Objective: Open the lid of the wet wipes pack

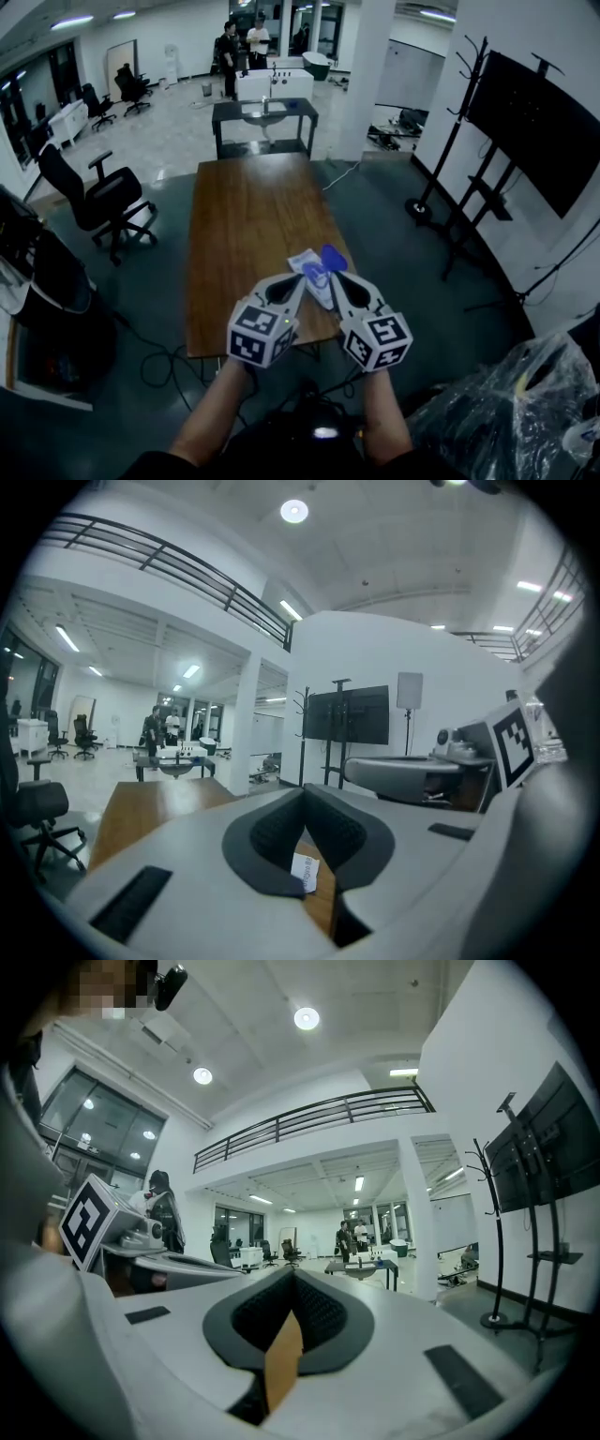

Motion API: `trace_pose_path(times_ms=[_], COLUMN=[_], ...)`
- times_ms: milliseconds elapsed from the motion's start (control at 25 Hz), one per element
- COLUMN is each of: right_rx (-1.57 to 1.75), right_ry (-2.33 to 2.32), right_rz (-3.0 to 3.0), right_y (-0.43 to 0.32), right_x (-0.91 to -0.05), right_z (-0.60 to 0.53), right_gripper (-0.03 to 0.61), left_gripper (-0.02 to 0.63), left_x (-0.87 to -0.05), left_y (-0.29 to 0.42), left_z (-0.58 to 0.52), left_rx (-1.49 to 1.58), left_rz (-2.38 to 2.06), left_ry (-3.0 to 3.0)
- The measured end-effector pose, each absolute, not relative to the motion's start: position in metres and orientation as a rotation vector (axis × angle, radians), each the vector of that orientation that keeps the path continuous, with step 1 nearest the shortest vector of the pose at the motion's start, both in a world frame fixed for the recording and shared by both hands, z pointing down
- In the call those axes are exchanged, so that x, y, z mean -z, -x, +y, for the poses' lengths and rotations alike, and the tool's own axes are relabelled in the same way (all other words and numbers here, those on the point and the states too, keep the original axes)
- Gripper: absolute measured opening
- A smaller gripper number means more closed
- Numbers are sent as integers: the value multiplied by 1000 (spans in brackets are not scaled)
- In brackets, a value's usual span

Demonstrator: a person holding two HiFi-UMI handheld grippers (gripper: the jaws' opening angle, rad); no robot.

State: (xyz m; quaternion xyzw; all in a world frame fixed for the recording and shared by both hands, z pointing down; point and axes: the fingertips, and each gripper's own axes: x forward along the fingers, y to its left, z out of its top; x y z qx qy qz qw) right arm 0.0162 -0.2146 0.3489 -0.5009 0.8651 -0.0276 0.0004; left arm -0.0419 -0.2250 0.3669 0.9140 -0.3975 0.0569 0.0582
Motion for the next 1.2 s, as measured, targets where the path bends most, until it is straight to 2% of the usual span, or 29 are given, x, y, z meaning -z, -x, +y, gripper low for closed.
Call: trace_pose_path(times_ms=[1200], right_rx=[-20], right_ry=[1543], right_rz=[2714], right_y=[33], right_x=[-324], right_z=[-176], right_gripper=[9], left_gripper=[5], left_x=[-341], left_y=[85], left_z=[-184], left_rx=[-115], left_rz=[-1202], left_ry=[-2827])
